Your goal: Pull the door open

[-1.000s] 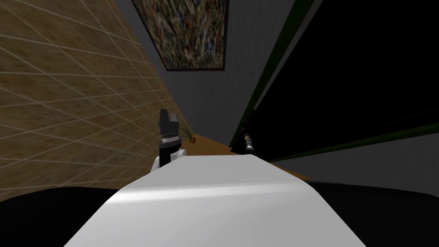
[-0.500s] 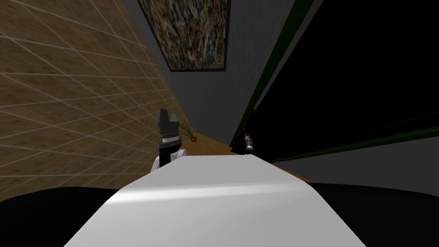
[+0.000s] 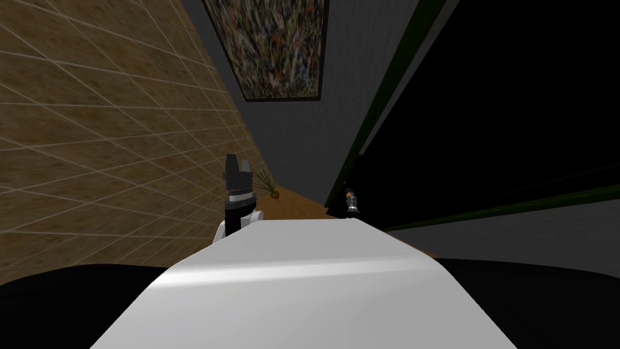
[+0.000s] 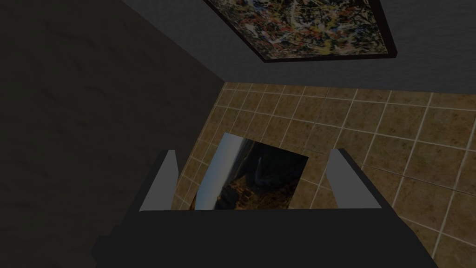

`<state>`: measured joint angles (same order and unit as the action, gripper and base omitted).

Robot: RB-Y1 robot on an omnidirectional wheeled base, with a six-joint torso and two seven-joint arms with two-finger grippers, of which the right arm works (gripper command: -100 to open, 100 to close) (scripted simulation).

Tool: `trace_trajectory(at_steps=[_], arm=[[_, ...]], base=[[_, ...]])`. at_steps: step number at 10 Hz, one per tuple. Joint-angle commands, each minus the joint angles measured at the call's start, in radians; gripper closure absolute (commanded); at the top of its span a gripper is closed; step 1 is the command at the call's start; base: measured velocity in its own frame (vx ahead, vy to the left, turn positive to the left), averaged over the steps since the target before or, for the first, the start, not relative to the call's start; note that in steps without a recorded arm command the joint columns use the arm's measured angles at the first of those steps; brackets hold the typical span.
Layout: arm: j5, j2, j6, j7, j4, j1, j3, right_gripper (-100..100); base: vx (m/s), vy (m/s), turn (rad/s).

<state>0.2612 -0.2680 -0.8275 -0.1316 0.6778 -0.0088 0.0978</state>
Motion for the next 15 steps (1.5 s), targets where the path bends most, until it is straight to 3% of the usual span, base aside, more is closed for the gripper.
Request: trace_trajectory(at_steps=[1, 5, 12, 15], arm=[[0.004, 0.002, -0.004, -0.028, 0.000, -0.004, -0.002, 100], [0.028, 0.002, -0.002, -0.145, 0.000, -0.004, -0.003, 100], [0.052, 0.003, -0.001, -0.279, 0.001, -0.004, -0.004, 100], [0.067, 0.003, 0.000, -0.363, 0.001, -0.004, -0.005, 100]], base=[[-0.037, -0.015, 0.037], [-0.048, -0.016, 0.068], [-0.038, -0.009, 0.050], [-0.053, -0.018, 0.074]])
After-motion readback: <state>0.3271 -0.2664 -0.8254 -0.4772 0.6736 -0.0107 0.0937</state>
